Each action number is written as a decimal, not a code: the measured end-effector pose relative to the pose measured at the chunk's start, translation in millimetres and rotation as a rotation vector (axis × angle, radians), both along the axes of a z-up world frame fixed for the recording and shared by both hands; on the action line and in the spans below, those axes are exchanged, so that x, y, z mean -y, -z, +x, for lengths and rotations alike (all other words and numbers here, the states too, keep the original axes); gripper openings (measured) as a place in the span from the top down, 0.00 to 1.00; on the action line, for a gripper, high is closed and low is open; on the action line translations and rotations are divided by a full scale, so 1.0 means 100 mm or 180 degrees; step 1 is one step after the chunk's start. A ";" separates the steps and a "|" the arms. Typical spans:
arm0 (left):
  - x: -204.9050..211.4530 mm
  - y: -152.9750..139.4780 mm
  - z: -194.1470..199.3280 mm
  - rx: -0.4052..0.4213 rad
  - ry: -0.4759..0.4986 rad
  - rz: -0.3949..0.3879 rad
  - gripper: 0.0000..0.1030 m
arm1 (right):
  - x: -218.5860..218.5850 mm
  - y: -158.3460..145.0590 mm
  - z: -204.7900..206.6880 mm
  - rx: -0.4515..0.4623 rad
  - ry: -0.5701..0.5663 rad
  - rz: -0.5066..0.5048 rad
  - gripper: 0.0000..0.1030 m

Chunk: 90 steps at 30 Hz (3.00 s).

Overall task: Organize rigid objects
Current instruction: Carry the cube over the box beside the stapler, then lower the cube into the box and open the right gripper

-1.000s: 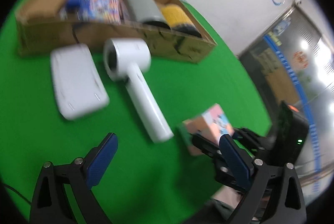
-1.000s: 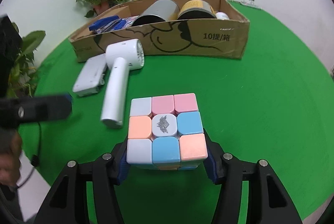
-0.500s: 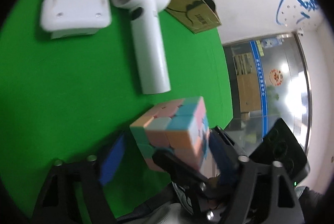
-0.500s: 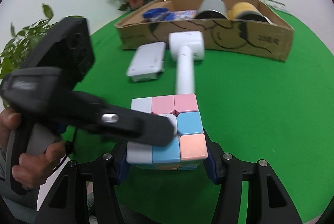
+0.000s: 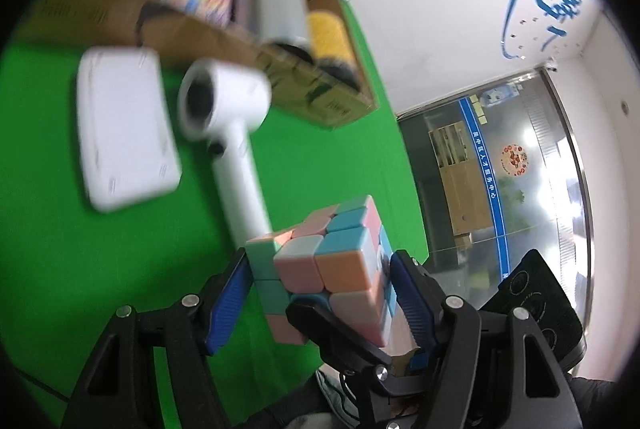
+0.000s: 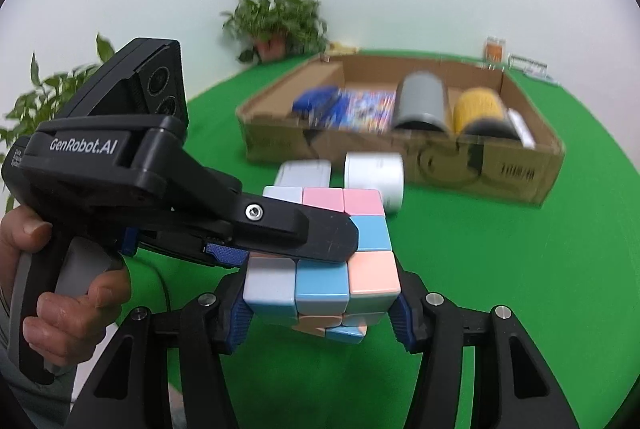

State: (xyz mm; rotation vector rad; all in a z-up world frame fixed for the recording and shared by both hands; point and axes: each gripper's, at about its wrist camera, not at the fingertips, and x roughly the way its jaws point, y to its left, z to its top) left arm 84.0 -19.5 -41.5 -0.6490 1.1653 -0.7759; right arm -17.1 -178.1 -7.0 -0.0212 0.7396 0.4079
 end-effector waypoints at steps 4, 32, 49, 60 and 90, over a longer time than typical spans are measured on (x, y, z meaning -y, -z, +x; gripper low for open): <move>-0.01 -0.19 0.16 0.0173 0.0002 0.0007 0.33 | -0.02 -0.21 0.17 0.0144 0.0039 0.0037 0.47; -0.37 -0.05 2.06 -0.0195 0.0002 -0.0068 0.35 | -0.51 -0.28 2.20 -0.0003 0.0195 0.0209 0.48; -0.54 -0.31 1.89 0.0401 -0.0252 0.0585 0.36 | -0.54 -0.01 2.08 -0.0324 0.0347 0.0217 0.27; -0.52 -0.32 2.04 0.0323 -0.0268 0.0639 0.47 | -0.42 -0.06 1.95 -0.0227 0.0292 0.0320 0.58; -0.12 -0.13 2.27 0.0097 0.0068 0.1393 0.71 | -0.29 -0.07 2.03 -0.0286 0.0207 0.0209 0.97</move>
